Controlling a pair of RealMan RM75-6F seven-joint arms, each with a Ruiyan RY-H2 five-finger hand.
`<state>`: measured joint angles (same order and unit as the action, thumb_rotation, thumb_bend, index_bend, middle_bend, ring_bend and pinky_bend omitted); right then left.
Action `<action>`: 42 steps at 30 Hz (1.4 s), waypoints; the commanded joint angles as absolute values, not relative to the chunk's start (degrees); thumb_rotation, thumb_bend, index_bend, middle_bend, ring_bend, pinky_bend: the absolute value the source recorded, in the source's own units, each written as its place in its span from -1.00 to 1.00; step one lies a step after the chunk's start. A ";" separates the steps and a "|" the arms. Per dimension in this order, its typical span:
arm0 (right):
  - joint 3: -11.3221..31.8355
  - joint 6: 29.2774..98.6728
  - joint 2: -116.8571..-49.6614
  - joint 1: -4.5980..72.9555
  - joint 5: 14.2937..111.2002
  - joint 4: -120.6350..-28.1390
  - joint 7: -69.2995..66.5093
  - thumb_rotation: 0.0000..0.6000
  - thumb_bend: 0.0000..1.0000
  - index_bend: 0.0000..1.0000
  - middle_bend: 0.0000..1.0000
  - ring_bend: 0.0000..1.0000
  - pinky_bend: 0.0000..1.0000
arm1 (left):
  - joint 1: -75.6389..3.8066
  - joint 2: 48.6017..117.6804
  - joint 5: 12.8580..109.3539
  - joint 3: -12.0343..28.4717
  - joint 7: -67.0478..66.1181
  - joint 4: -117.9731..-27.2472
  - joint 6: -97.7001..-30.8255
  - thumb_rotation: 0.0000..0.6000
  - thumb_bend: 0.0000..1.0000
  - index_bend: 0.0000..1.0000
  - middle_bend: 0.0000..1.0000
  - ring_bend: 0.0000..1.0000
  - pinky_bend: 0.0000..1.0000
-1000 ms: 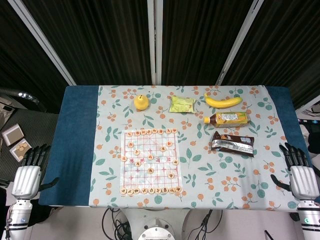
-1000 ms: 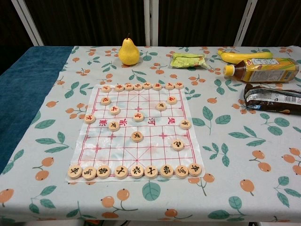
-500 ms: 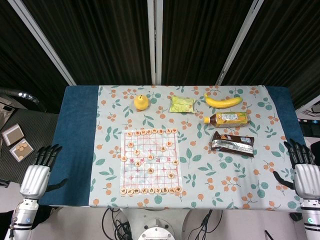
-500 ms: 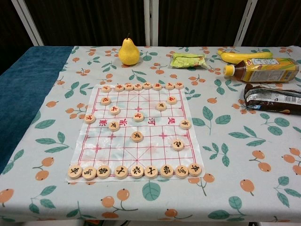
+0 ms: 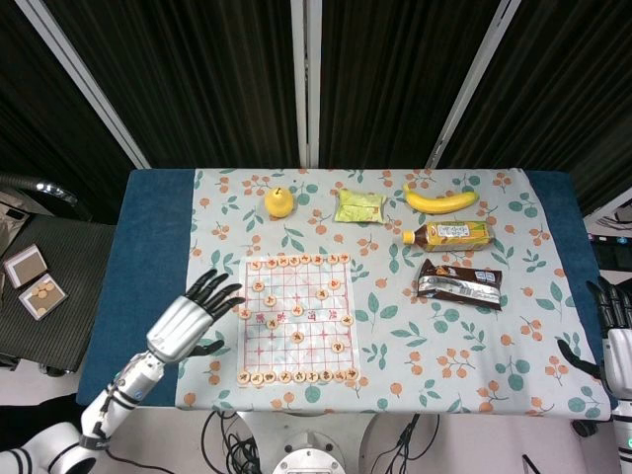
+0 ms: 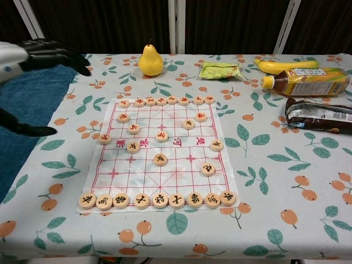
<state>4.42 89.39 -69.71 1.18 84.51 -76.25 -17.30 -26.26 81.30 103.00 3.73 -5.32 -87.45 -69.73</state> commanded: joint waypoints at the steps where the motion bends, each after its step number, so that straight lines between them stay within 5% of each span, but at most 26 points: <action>1: 4.51 90.47 -69.26 0.38 84.57 -75.67 -18.53 1.00 -0.75 -1.00 -1.00 -1.00 -1.00 | -30.12 85.14 102.17 4.85 -6.86 -84.81 -65.14 1.00 -0.67 -0.56 -0.77 -1.00 -0.93; 13: 3.60 92.50 -69.13 -1.61 86.07 -74.05 -21.79 1.00 -0.75 -1.00 -1.00 -1.00 -1.00 | -35.41 90.99 92.38 4.62 -6.00 -78.17 -53.45 1.00 -0.41 -0.43 -0.84 -1.00 -1.00; 42: 4.22 89.51 -69.80 -1.79 84.46 -71.87 -22.46 1.00 -0.72 -1.00 -1.00 -1.00 -1.00 | -39.44 98.77 89.45 2.96 -2.35 -69.56 -54.42 1.00 -0.43 -0.23 -0.84 -1.00 -1.00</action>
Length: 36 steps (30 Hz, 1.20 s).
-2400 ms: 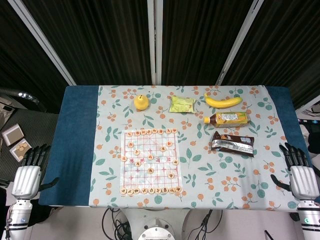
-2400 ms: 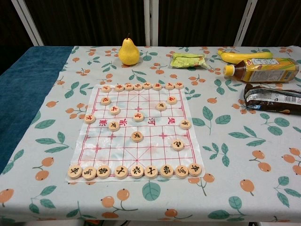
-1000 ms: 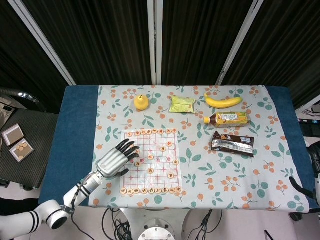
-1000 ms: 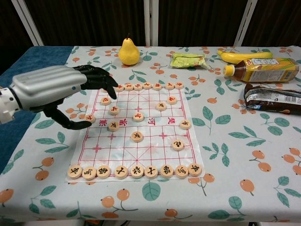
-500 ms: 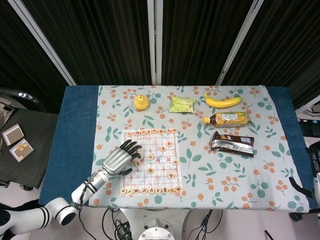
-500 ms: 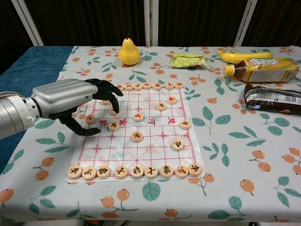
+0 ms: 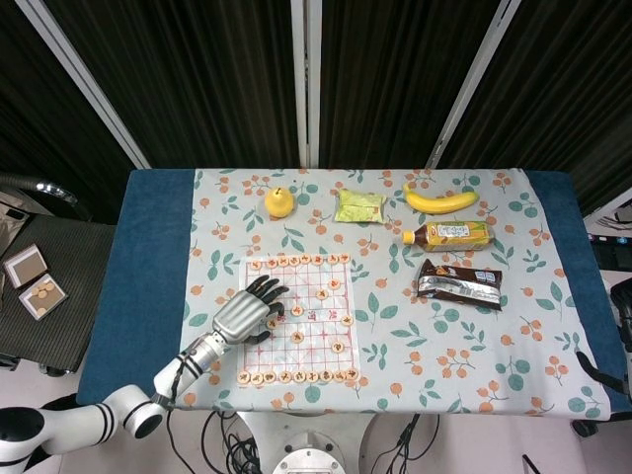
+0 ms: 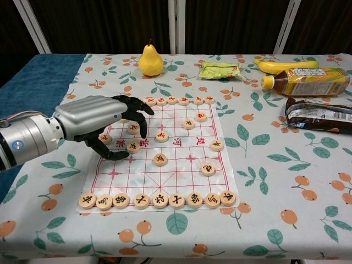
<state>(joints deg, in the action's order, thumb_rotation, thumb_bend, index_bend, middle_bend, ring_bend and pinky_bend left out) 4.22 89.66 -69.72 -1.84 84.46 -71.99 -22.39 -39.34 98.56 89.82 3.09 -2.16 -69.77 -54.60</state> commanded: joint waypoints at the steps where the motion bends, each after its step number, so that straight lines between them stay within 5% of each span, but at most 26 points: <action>1: 4.23 89.38 -69.85 -1.76 84.44 -71.79 -22.51 1.00 -0.73 -1.00 -1.00 -1.00 -1.00 | -39.49 98.82 89.33 2.91 -2.46 -69.54 -54.39 1.00 -0.43 -0.23 -0.84 -1.00 -1.00; 36: 4.33 88.39 -70.32 -1.91 84.44 -70.36 -22.81 1.00 -0.73 -1.00 -1.00 -1.00 -1.00 | -41.08 98.80 86.66 3.18 -2.09 -69.75 -55.18 1.00 -0.43 -0.01 -0.82 -1.00 -1.00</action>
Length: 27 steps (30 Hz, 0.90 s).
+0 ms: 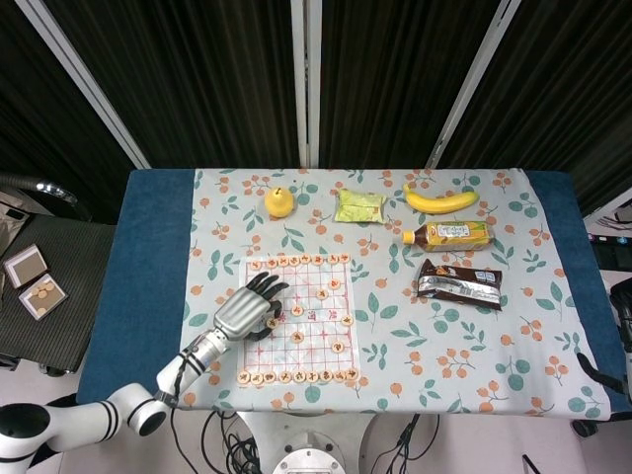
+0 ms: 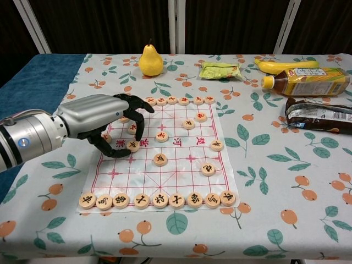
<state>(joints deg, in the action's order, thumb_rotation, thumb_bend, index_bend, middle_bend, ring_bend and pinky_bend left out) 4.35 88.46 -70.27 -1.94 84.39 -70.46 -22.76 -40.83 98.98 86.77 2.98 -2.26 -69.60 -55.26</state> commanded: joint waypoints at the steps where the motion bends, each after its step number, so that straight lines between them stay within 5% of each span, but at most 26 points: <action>1: 4.30 88.33 -70.37 -1.88 84.48 -70.29 -22.85 1.00 -0.73 -1.00 -1.00 -1.00 -1.00 | -41.24 98.76 86.71 3.29 -2.19 -69.69 -55.21 1.00 -0.43 -0.01 -0.82 -1.00 -1.00; 27: 4.17 86.21 -70.55 -1.62 83.81 -69.16 -23.21 1.00 -0.71 -1.00 -1.00 -1.00 -1.00 | -42.46 101.98 85.10 3.78 -0.41 -63.05 -54.95 1.00 -0.43 -0.14 -0.83 -1.00 -1.00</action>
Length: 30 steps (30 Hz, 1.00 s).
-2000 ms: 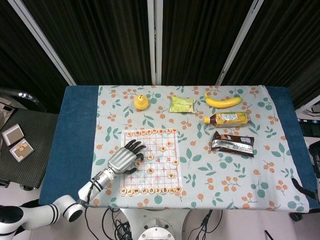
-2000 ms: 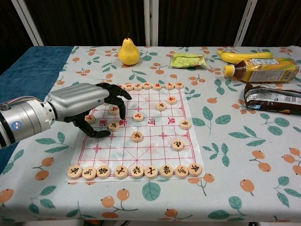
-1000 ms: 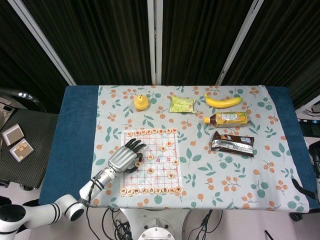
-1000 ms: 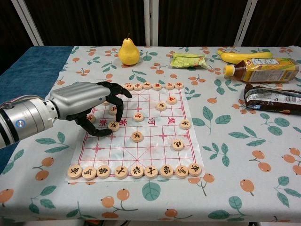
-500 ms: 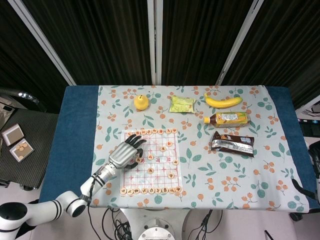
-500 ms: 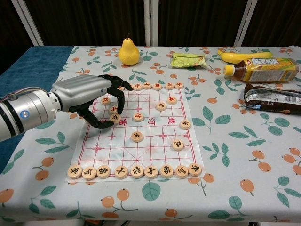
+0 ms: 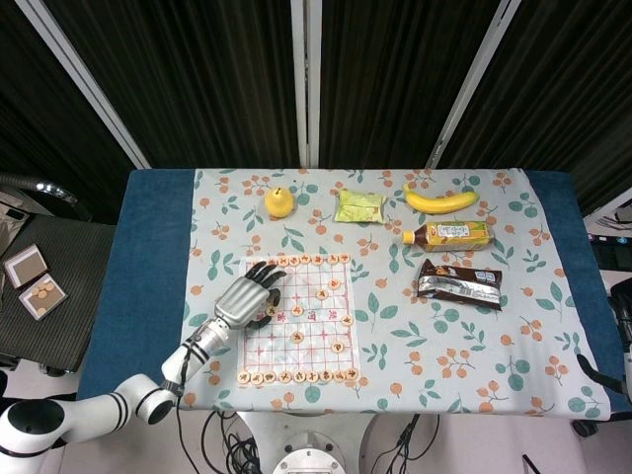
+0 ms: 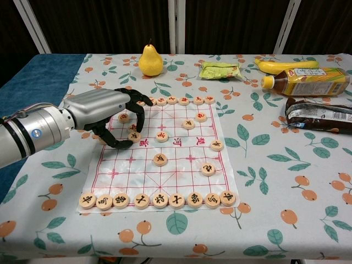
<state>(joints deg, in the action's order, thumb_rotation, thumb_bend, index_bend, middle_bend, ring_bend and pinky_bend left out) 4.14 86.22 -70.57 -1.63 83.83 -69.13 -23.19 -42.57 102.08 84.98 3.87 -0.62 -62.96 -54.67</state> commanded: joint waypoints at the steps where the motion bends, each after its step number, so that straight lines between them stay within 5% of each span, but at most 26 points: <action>1: 4.18 86.22 -70.54 -1.62 83.81 -69.17 -23.21 1.00 -0.71 -1.00 -1.00 -1.00 -1.00 | -42.39 101.85 85.19 3.76 -0.29 -63.23 -55.22 1.00 -0.43 -0.17 -0.83 -1.00 -1.00; 11: 4.32 86.98 -70.26 -1.85 83.99 -69.83 -23.10 1.00 -0.70 -1.00 -1.00 -1.00 -1.00 | -40.96 98.43 85.08 3.59 -3.99 -69.48 -57.93 1.00 -0.44 -0.33 -0.84 -1.00 -1.00; 19: 3.83 90.37 -70.06 -2.35 86.92 -69.25 -25.43 1.00 -0.71 -1.00 -1.00 -1.00 -1.00 | -27.48 90.14 84.46 0.75 -11.39 -80.83 -77.12 1.00 -0.50 -0.63 -0.84 -1.00 -1.00; 26: 3.26 92.33 -72.13 -2.67 88.42 -66.40 -25.61 1.00 -0.71 -1.00 -1.00 -1.00 -1.00 | -12.76 85.43 85.57 -4.37 -6.48 -77.96 -94.17 1.00 -0.55 -0.82 -0.84 -1.00 -1.00; 30: 2.96 90.20 -72.64 -2.21 87.68 -66.65 -24.05 1.00 -0.71 -1.00 -1.00 -1.00 -1.00 | -8.20 83.44 85.83 -5.32 -1.59 -75.22 -98.18 1.00 -0.61 -0.92 -0.84 -1.00 -1.00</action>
<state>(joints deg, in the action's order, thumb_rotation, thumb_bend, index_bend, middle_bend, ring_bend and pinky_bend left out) 3.10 90.78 -72.33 -2.42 87.99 -66.59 -24.73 -11.63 85.79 85.45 -3.63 -5.25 -77.28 -95.17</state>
